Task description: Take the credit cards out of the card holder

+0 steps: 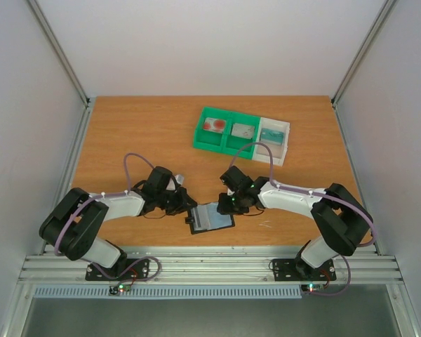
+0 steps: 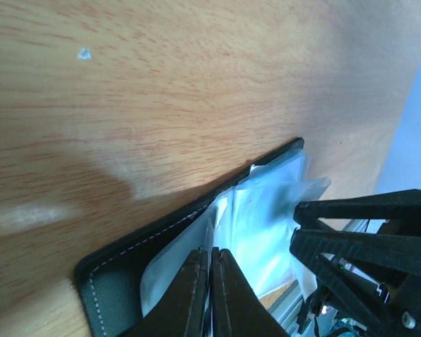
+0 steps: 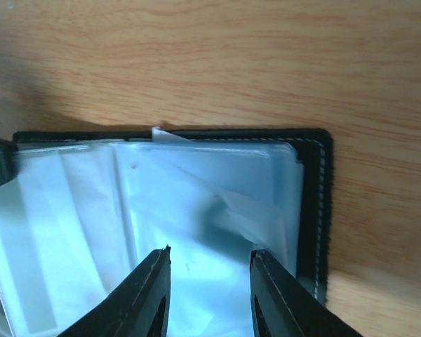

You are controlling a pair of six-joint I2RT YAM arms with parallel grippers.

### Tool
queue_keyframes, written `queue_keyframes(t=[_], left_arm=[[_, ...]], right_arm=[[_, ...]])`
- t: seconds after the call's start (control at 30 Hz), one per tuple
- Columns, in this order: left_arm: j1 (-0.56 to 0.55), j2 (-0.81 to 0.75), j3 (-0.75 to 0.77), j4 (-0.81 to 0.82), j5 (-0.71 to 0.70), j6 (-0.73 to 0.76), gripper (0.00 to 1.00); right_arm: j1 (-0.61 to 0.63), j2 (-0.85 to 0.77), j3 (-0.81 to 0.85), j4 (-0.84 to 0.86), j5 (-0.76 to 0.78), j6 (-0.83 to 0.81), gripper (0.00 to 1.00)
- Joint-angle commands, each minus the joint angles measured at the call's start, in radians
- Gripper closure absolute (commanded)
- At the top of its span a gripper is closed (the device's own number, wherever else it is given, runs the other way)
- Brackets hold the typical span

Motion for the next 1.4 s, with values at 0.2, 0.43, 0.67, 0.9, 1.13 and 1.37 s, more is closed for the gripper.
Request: queue_keyframes(t=[0.2, 0.43, 0.67, 0.9, 1.13, 1.37], left_arm=[[-0.002, 0.012, 0.014, 0.031, 0.052, -0.003, 0.87], [-0.002, 0.044, 0.010, 0.074, 0.072, -0.013, 0.86], [-0.002, 0.057, 0.001, 0.130, 0.102, -0.043, 0.85], [-0.004, 0.064, 0.004, 0.153, 0.122, -0.059, 0.85], [-0.007, 0.071, 0.007, 0.159, 0.129, -0.068, 0.84], [-0.012, 0.062, 0.003, 0.172, 0.140, -0.079, 0.82]], right_arm=[[-0.021, -0.011, -0.010, -0.070, 0.068, -0.048, 0.66], [-0.022, -0.059, -0.004, -0.025, -0.062, -0.010, 0.65], [-0.034, -0.106, 0.003, -0.039, -0.074, -0.012, 0.65], [-0.065, -0.110, 0.002, -0.133, 0.067, -0.086, 0.62], [-0.080, -0.039, -0.023, -0.092, 0.054, -0.097, 0.66], [-0.078, 0.022, -0.026, -0.062, 0.009, -0.081, 0.64]])
